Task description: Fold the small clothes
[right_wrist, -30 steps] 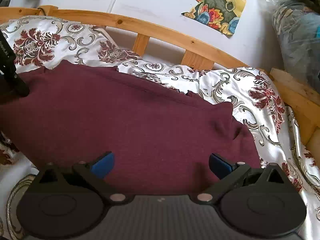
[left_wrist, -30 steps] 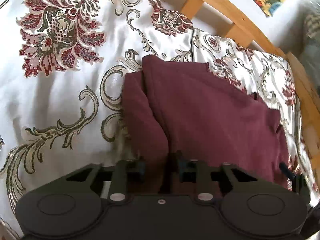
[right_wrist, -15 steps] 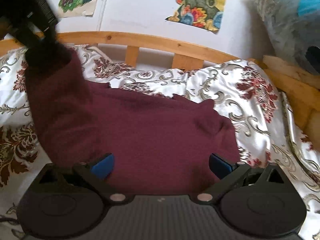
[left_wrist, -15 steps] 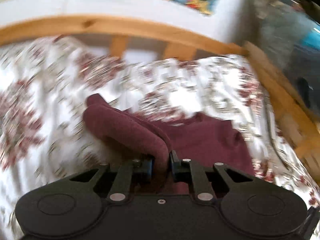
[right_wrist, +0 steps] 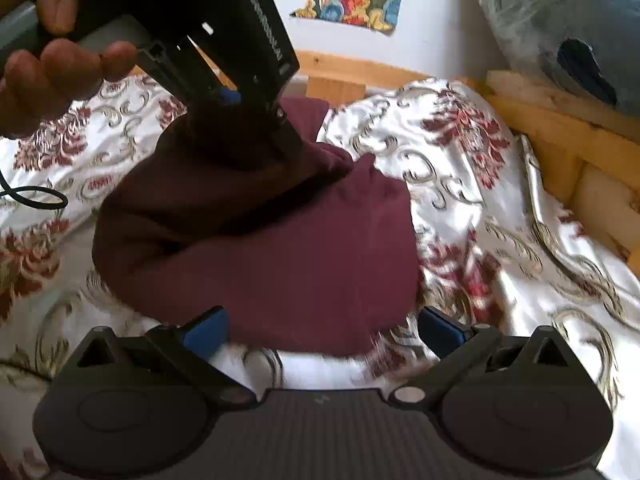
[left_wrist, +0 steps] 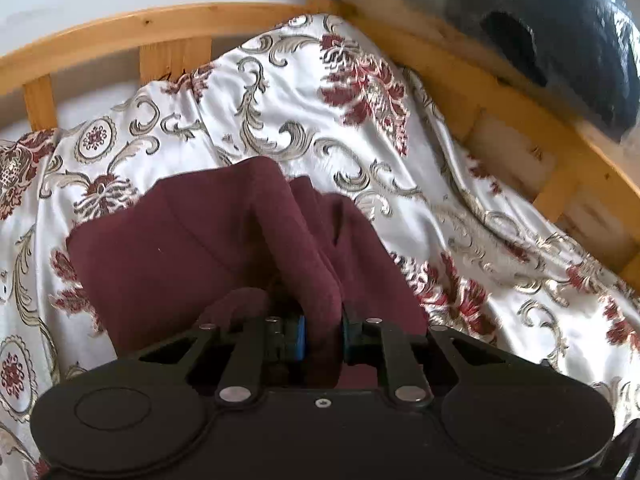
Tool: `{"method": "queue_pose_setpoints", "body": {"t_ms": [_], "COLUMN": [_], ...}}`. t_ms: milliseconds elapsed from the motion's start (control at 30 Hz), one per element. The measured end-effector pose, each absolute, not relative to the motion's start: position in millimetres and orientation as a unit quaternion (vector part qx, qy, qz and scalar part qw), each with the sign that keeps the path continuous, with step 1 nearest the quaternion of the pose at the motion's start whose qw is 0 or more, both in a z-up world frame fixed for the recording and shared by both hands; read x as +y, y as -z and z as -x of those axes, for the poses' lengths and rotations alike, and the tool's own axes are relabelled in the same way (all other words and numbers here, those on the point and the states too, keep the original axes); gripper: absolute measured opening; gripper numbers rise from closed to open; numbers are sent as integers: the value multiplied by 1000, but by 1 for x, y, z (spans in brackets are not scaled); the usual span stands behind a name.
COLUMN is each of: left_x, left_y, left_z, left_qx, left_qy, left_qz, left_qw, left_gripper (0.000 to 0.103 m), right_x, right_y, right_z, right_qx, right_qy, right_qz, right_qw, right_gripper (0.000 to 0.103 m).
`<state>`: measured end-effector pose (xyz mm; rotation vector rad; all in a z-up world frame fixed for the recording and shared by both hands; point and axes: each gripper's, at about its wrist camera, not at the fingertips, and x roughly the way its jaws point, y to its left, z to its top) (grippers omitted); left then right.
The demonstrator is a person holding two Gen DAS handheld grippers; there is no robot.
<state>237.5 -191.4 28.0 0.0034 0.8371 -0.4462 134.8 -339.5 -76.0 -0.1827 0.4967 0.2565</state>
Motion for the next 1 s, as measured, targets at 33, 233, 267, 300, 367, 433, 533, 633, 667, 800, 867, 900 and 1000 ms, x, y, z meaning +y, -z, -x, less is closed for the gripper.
{"method": "queue_pose_setpoints", "body": {"t_ms": [33,233,267,300,367,433,533,633,667,800,867,900,1000], "left_x": [-193,-195,-192,-189,-183,-176,-164,-151,-144,-117,-107,-102,-91], "left_y": [-27,-34,-37,-42,-49,-56,-61,-63,-62,-48,-37,-30,-12], "left_z": [-235,-228,-225,-222,-213,-205,-196,-188,-184,-170,-165,-164,-160], "left_qx": [401,397,394,387,369,352,349,350,347,332,335,336,337], "left_qy": [214,237,246,256,274,282,282,273,268,230,212,205,189], "left_qz": [-6,8,17,26,38,47,62,68,65,42,32,29,33], "left_qw": [891,886,885,886,888,891,892,894,896,914,918,919,922], "left_gripper": [20,48,55,67,77,88,90,95,96,97,97,97,97], "right_x": [-341,-334,-333,-332,-330,-329,-329,-330,-330,-333,-337,-340,-351], "right_y": [78,86,87,87,89,90,93,94,93,90,87,85,75], "right_z": [-133,-127,-126,-127,-127,-128,-130,-132,-133,-135,-134,-134,-134], "right_qx": [248,258,259,260,263,268,276,283,284,288,289,289,285], "right_qy": [-124,-115,-116,-117,-118,-118,-118,-117,-118,-119,-121,-119,-105], "right_qz": [92,108,110,112,116,116,112,107,105,98,93,88,72], "right_qw": [956,953,952,952,950,949,947,946,946,945,945,946,950], "right_gripper": [103,103,103,103,103,103,103,103,103,103,103,103,103]}}
